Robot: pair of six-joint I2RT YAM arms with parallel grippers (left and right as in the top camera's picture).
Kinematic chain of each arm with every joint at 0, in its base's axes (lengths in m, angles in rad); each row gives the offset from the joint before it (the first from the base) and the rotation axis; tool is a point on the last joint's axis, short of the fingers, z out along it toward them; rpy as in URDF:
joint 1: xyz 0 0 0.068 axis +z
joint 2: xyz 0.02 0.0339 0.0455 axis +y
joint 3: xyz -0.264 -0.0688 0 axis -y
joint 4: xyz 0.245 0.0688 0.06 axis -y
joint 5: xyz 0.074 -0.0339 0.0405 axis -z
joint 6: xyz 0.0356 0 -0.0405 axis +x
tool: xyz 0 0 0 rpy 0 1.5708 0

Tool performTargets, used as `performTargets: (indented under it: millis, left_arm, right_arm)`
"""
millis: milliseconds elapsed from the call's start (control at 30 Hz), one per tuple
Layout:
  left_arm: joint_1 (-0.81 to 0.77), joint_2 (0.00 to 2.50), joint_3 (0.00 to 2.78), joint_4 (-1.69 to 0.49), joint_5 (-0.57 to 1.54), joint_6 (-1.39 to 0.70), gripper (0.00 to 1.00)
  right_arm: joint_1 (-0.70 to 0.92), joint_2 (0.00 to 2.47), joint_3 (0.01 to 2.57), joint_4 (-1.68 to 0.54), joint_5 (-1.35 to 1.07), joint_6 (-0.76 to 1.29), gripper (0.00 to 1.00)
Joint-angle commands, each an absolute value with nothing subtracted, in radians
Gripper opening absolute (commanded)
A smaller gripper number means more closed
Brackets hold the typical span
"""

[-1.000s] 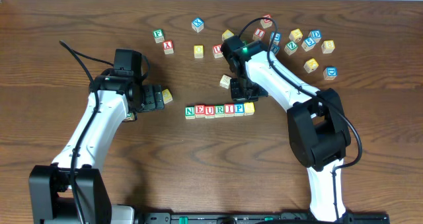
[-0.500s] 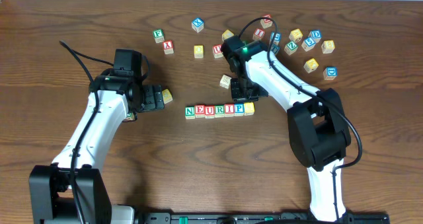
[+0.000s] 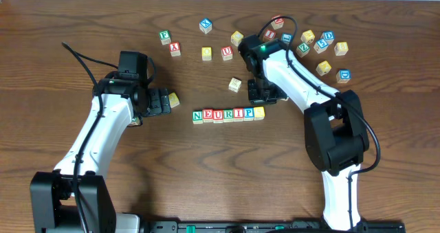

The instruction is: Spell out NEURIPS

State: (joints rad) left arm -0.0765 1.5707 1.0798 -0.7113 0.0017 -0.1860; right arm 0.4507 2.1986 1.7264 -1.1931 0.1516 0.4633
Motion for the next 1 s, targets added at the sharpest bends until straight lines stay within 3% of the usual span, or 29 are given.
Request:
performTargets:
  millis: [0, 600, 967]
  left_arm:
    - [-0.074, 1.560, 1.099, -0.717, 0.004, -0.188, 0.98]
    - [-0.074, 1.560, 1.099, -0.717, 0.004, -0.188, 0.98]
    - [-0.074, 1.560, 1.099, -0.717, 0.004, -0.188, 0.98]
  right_arm:
    - [0.443, 2.204, 1.733, -1.210, 0.181, 0.478, 0.01]
    - [0.455, 2.065, 1.693, -1.198, 0.219, 0.493, 0.01]
    - [0.455, 1.919, 1.406, -0.998, 0.162, 0.512, 0.01]
